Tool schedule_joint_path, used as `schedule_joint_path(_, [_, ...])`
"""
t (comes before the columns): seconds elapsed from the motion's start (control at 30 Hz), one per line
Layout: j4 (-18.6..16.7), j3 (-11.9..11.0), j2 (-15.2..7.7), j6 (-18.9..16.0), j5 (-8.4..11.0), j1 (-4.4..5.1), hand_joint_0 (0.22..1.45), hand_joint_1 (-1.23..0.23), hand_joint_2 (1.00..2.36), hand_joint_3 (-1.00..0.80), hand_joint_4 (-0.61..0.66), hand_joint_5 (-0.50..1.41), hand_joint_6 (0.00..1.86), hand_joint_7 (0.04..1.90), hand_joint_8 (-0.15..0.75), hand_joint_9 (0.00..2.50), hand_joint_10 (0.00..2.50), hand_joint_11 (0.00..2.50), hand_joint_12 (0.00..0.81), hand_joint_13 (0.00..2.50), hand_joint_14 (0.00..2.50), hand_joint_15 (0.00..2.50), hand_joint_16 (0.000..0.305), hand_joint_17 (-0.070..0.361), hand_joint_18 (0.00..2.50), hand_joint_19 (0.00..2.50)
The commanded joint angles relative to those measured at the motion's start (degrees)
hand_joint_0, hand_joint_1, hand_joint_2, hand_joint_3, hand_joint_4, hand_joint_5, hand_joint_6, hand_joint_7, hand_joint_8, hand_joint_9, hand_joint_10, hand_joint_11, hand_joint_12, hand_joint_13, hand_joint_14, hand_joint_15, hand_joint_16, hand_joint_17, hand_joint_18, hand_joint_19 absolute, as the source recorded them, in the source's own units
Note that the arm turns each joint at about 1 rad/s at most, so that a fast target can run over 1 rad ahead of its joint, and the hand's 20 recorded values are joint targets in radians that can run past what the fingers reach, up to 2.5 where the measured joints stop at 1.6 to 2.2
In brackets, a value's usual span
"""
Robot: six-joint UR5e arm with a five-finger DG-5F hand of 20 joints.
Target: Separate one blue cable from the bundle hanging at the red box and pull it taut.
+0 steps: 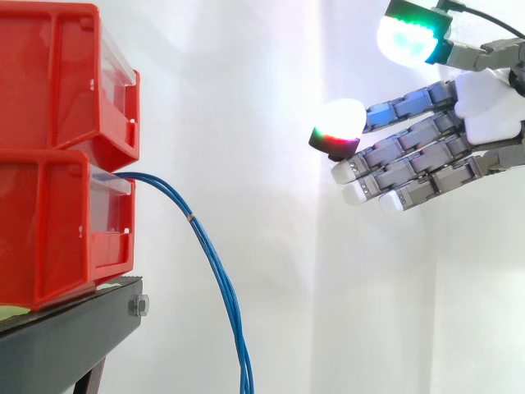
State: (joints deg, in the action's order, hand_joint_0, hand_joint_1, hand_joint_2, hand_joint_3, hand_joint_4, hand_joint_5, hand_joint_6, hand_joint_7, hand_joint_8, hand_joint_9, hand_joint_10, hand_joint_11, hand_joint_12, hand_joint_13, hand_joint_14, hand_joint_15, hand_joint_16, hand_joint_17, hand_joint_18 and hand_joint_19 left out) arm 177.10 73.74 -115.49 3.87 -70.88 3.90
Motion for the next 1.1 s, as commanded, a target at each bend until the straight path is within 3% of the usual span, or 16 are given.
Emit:
schedule_joint_path(0.0, [0.09,0.0,0.0,0.0,0.04,0.05,0.51,-0.6,1.0,-0.5,0.18,-0.25,0.5,0.84,0.271,0.44,0.01,0.25,0.357,0.37,0.01,0.19,0.049,0.111,0.37,0.43])
schedule_joint_path(0.17, [1.93,0.26,0.0,0.0,-0.04,0.23,0.51,-0.6,1.0,-0.5,0.18,-0.25,0.5,0.85,0.272,0.45,0.01,0.26,0.355,0.39,0.01,0.2,0.049,0.11,0.38,0.43])
schedule_joint_path(0.27, [2.9,1.58,-0.35,0.88,-0.31,0.67,0.52,-0.59,1.0,-0.5,0.19,-0.25,0.5,0.85,0.271,0.46,0.01,0.26,0.355,0.39,0.01,0.2,0.049,0.109,0.38,0.44])
schedule_joint_path(0.47, [-3.16,2.46,-3.34,1.23,0.04,2.25,0.52,-0.59,1.0,-0.5,0.19,-0.25,0.5,0.85,0.273,0.46,0.01,0.27,0.354,0.4,0.01,0.2,0.048,0.109,0.39,0.44])
schedule_joint_path(0.63, [-5.01,2.46,-5.1,2.46,0.04,3.48,0.52,-0.59,1.0,-0.5,0.19,-0.24,0.5,0.85,0.275,0.47,0.01,0.28,0.353,0.4,0.01,0.2,0.048,0.109,0.39,0.44])
schedule_joint_path(0.7, [-6.86,2.46,-5.1,3.16,0.66,4.36,0.52,-0.59,1.0,-0.5,0.2,-0.24,0.5,0.85,0.275,0.47,0.01,0.28,0.353,0.4,0.01,0.2,0.048,0.108,0.39,0.45])
schedule_joint_path(0.77, [-9.23,2.46,-5.72,5.27,2.77,5.5,0.52,-0.59,1.0,-0.5,0.2,-0.24,0.5,0.85,0.276,0.48,0.01,0.29,0.353,0.4,0.01,0.2,0.048,0.109,0.4,0.45])
schedule_joint_path(1.0, [-10.99,2.46,-5.8,8.26,6.64,7.43,0.52,-0.58,1.0,-0.5,0.2,-0.24,0.5,0.86,0.28,0.49,0.01,0.31,0.353,0.42,0.01,0.21,0.048,0.109,0.41,0.46])
schedule_joint_path(1.07, [-11.43,2.2,-7.38,7.91,7.95,8.05,0.52,-0.58,1.0,-0.5,0.2,-0.24,0.5,0.86,0.28,0.49,0.01,0.31,0.353,0.43,0.01,0.22,0.048,0.108,0.41,0.46])
